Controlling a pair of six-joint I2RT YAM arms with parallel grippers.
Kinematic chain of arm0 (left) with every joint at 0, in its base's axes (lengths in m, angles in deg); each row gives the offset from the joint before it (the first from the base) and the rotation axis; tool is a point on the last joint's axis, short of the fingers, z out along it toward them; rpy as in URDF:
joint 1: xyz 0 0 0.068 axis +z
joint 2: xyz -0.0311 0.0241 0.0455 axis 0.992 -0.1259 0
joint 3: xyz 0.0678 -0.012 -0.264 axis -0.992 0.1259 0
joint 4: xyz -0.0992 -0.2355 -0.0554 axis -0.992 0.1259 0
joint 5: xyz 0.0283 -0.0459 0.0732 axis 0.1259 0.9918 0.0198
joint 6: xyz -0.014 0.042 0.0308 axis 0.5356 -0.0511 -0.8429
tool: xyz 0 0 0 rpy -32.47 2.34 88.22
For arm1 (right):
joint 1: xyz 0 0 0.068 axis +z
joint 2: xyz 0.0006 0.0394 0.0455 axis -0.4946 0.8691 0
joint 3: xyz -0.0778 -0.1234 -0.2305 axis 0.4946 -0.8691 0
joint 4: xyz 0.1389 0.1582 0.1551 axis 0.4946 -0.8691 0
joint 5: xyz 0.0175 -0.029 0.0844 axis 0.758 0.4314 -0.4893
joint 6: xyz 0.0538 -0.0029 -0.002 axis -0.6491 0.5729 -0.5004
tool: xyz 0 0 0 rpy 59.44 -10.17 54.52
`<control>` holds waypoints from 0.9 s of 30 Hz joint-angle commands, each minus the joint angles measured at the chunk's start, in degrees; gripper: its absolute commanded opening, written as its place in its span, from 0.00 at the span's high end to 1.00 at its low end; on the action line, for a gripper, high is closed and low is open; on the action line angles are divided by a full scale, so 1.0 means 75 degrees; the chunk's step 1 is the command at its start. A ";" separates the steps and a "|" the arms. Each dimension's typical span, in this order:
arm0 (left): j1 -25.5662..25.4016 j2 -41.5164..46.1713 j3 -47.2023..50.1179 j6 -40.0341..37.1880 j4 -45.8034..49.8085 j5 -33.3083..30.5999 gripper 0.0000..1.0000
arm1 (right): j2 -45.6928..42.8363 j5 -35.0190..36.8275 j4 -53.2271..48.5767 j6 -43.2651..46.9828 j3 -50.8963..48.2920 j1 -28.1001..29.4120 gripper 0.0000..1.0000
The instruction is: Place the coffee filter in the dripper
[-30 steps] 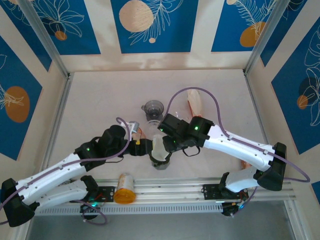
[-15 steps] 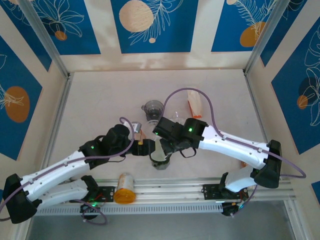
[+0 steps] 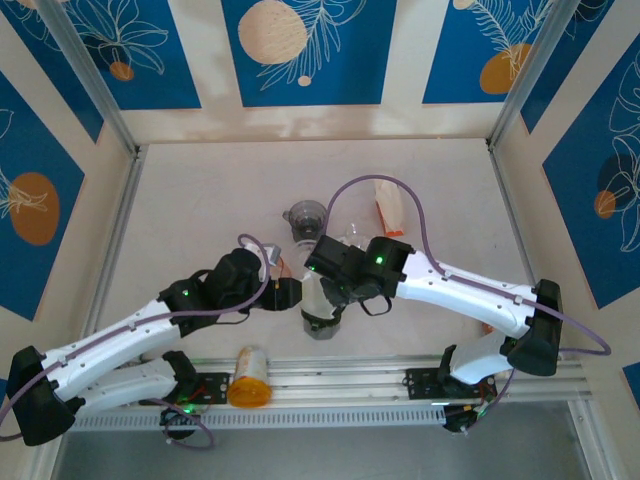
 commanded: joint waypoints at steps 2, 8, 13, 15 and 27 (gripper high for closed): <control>0.0068 0.0019 -0.0224 -0.0044 0.0132 -0.0087 0.34 | -0.0309 0.0177 -0.0035 -0.0137 -0.0239 0.0042 0.51; 0.0075 0.0012 -0.0153 0.0014 -0.0003 -0.0034 0.33 | -0.0352 0.0169 0.0078 -0.0310 -0.0513 0.0053 0.45; 0.0074 -0.0005 -0.0142 0.0040 -0.0045 -0.0003 0.34 | -0.0570 0.0328 -0.0094 -0.0615 -0.0724 0.0037 0.45; 0.0072 -0.0020 -0.0145 0.0060 -0.0080 0.0024 0.34 | -0.0715 0.0382 -0.0102 -0.0749 -0.0880 0.0019 0.46; 0.0070 -0.0095 -0.0206 0.0071 -0.0073 0.0060 0.28 | -0.0946 0.0378 0.0759 -0.0476 -0.0888 0.0003 0.37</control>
